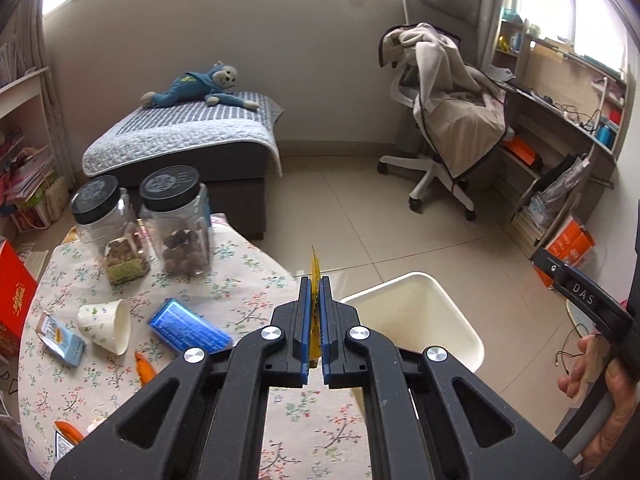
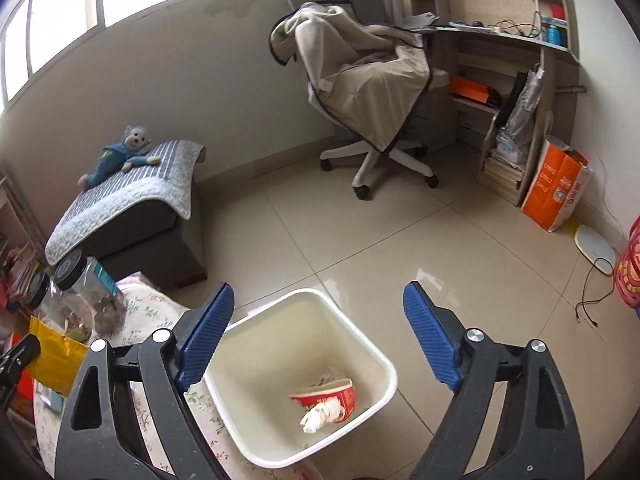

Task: Collect trash
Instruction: 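Open the right tool over the bin to drop the tissue bundle, then open the left tool over the bin to drop the yellow packet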

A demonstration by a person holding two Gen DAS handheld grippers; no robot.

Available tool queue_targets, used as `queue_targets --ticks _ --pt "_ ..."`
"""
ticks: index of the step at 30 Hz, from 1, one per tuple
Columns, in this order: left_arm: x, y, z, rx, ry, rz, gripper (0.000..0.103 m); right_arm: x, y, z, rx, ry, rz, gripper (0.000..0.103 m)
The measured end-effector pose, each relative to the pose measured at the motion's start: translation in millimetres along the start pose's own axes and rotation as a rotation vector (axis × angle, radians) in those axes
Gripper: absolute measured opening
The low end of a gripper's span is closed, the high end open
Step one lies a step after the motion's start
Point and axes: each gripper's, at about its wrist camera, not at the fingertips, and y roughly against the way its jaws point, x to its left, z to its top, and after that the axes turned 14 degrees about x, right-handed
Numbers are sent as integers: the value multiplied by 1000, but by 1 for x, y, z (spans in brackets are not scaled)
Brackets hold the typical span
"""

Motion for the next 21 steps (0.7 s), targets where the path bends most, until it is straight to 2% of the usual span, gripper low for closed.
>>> queue_targets --ticks 3,11,17,18,20,21 --pt "-29 -11 8 12 -27 -35 4 -19 6 2 -44 -46 -60 88" --pt "-98 -38 24 49 -88 -122 4 -60 12 7 -90 -105 -162 91" --pt "-130 -60 29 106 -102 -182 5 -83 17 3 -131 -129 -287 96" --pt "-133 -64 30 123 -100 -181 10 -85 19 2 -137 -133 -298 96" --pt "-134 -67 28 140 -90 -170 32 -86 21 0 -141 -138 -307 96" --pt "-134 -66 27 134 -86 -157 50 -85 23 -2 -145 -138 -309 96"
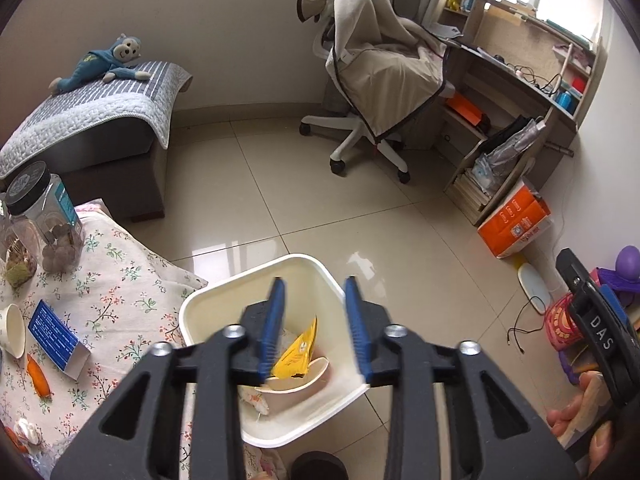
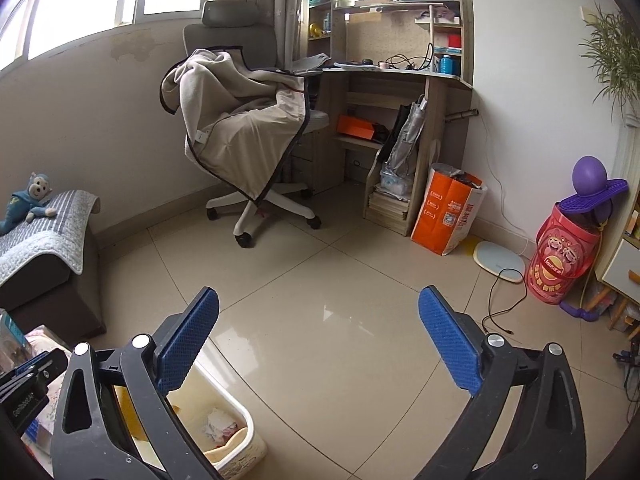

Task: Collect trash
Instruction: 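Open the left tool over the bin to drop the yellow packet, then move both open tools back over the table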

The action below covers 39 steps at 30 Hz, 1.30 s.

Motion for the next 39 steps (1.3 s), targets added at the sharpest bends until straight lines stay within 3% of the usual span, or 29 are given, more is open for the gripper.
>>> queue_targets --ticks 1,6,10,15,22,32,39 --pt "1 3 -3 -15 2 18 58 1 2 -1 -4 2 -3 96" --pt "13 24 -13 -91 9 161 72 23 13 -8 -26 49 25 96" --pt "29 53 -24 -213 53 310 90 45 31 -19 -60 83 60 96" --pt "54 81 -38 -299 92 400 93 77 52 -34 -98 143 97 96" --pt "95 106 -65 -351 148 510 94 125 76 -59 -94 231 193 96" --pt "169 123 -100 -307 272 570 95 191 110 -99 -129 364 267 96" --pt "225 130 -127 -257 376 616 95 234 127 -120 -107 428 337 96"
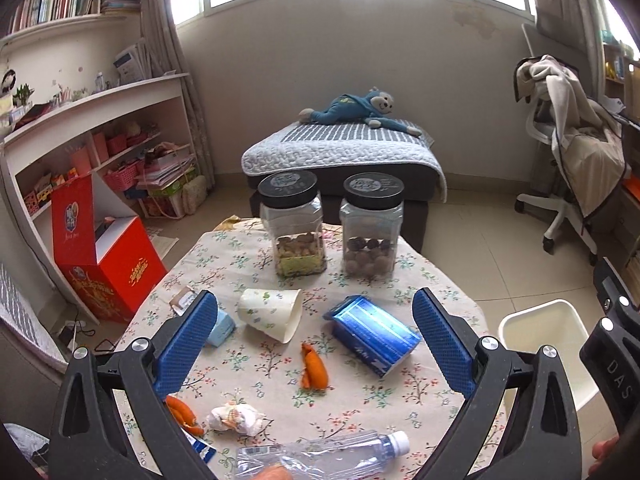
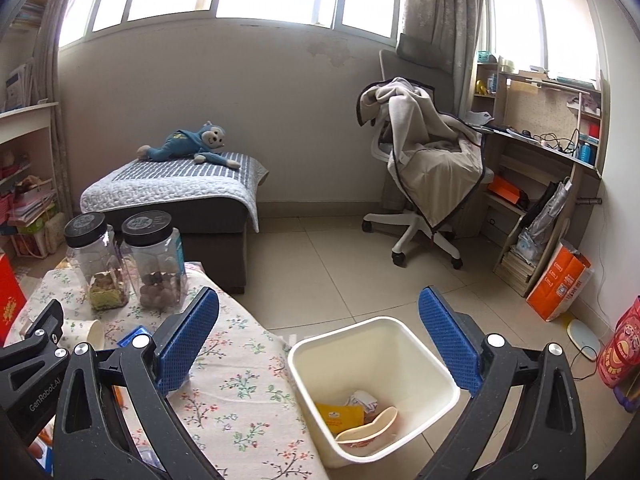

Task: Collect trash
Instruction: 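Move both open tools back over the table, then grasp the white blue-bordered box with the left tool while the right tool grasps the white plastic bundle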

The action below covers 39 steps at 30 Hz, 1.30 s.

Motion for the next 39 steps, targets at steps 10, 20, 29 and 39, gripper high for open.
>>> queue_targets --ticks 10,20,29,39 --pt "98 -57 -12 208 88 119 95 79 0 -9 44 126 112 96" --pt "201 -124 -48 682 219 10 95 128 -12 -20 136 282 175 96" --pt "216 -144 -107 871 395 -17 95 139 -18 -21 178 303 213 96" --pt "196 -176 -117 929 382 -20 95 147 -27 -28 222 341 209 96"
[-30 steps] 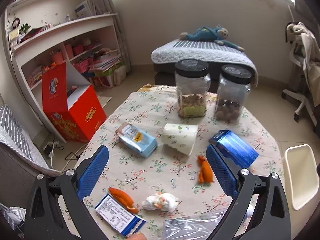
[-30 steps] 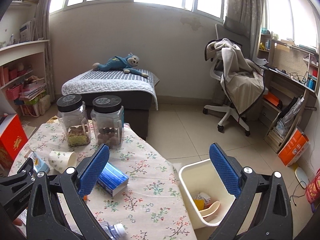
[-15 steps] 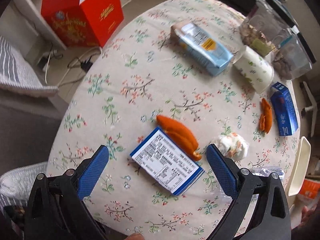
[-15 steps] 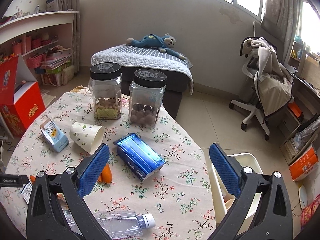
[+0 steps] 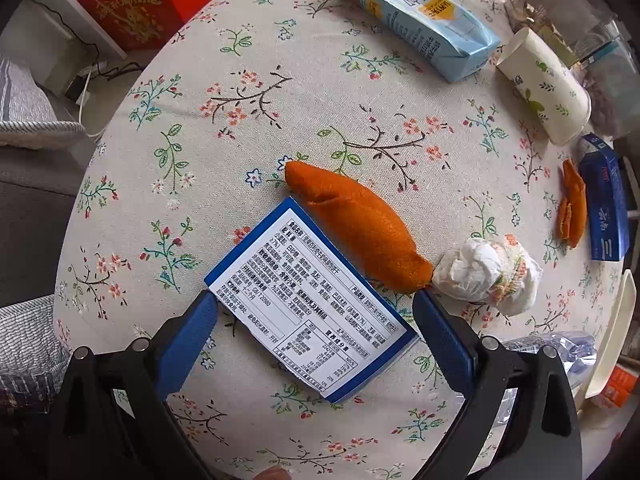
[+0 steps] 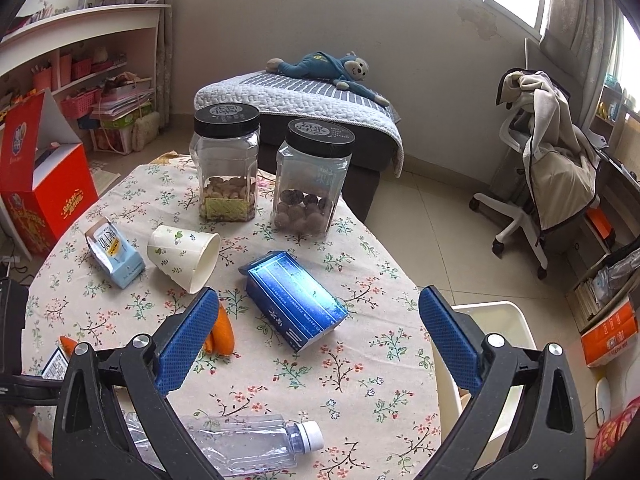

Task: Collect trash
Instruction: 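Grasp the white blue-bordered box with the left tool while the right tool grasps the white plastic bundle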

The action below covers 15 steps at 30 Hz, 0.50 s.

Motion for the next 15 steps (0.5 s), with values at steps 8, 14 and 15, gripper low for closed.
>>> queue_targets --ticks 8,14,15 --pt "22 12 -12 -24 -99 -21 62 45 -26 -6 132 184 110 96" --pt "49 48 -22 -159 -120 -48 61 113 -46 -26 222 465 179 96" --pt "52 53 -24 -176 -123 -52 61 126 -49 -30 234 524 188 96"
